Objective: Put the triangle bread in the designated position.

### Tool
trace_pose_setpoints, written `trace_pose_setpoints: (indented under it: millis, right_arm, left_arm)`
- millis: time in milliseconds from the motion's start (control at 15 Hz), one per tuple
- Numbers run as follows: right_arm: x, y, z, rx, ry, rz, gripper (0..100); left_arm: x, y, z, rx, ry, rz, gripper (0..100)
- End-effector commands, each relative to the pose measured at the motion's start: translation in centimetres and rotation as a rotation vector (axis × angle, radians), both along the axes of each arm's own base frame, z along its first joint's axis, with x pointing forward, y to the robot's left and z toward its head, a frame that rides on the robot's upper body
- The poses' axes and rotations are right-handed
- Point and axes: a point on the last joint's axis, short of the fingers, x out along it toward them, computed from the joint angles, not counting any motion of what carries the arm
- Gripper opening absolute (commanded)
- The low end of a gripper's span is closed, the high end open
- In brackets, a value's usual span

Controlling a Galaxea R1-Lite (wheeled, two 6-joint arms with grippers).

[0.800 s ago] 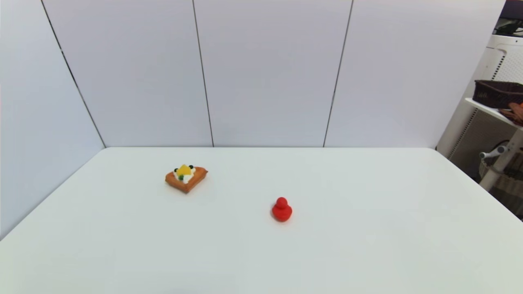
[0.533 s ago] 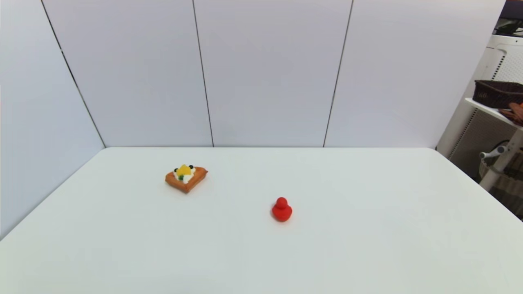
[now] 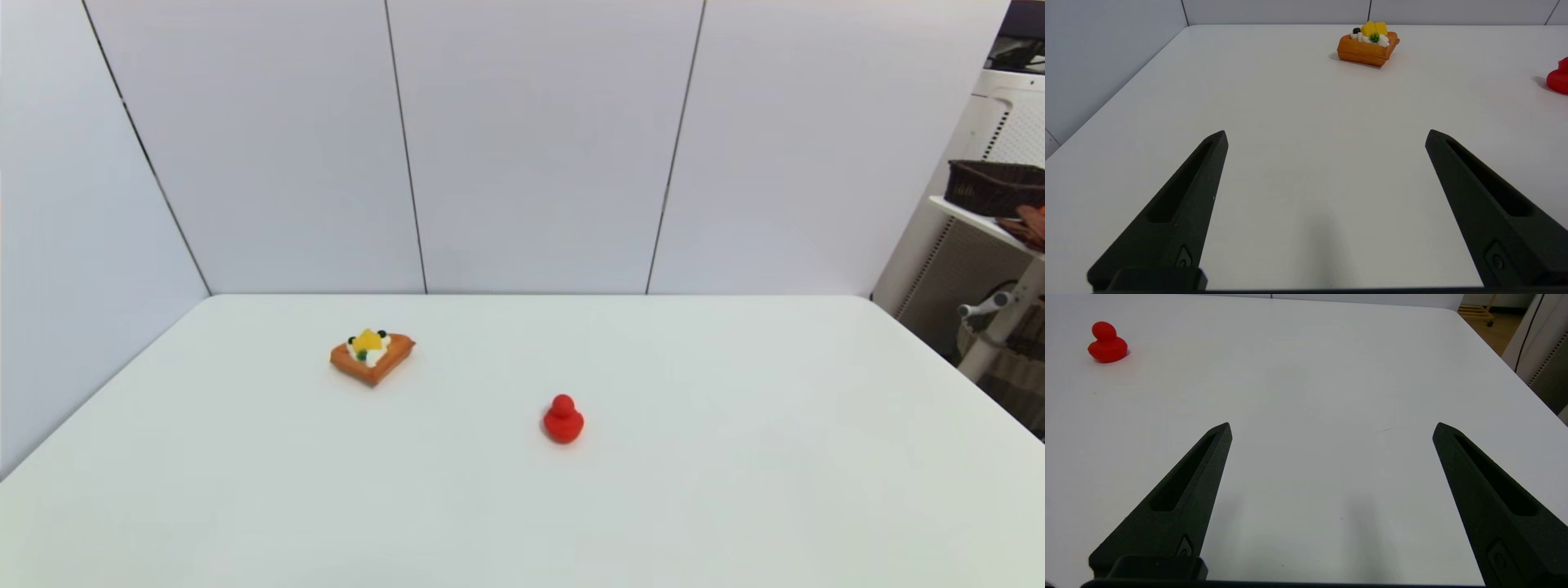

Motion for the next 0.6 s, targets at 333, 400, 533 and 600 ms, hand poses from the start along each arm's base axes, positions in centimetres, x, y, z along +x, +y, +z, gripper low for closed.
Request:
trace_pose_setpoints:
  millis: [333,400,533,600]
  right_arm:
    - [0.01,0.00,0.00,-0.001,0.002,0.001,100]
    - [0.00,0.00,0.00,-0.001,0.000,0.001,100]
    - [0.01,0.00,0.00,-0.001,0.002,0.001,100]
    - [0.00,0.00,0.00,-0.001,0.000,0.001,100]
  left_arm:
    - [0.01,0.00,0.01,0.000,0.001,0.000,100]
    - [0.01,0.00,0.01,0.000,0.001,0.000,100]
    - [0.01,0.00,0.01,0.000,0.001,0.000,100]
    - [0.01,0.00,0.01,0.000,0.001,0.000,100]
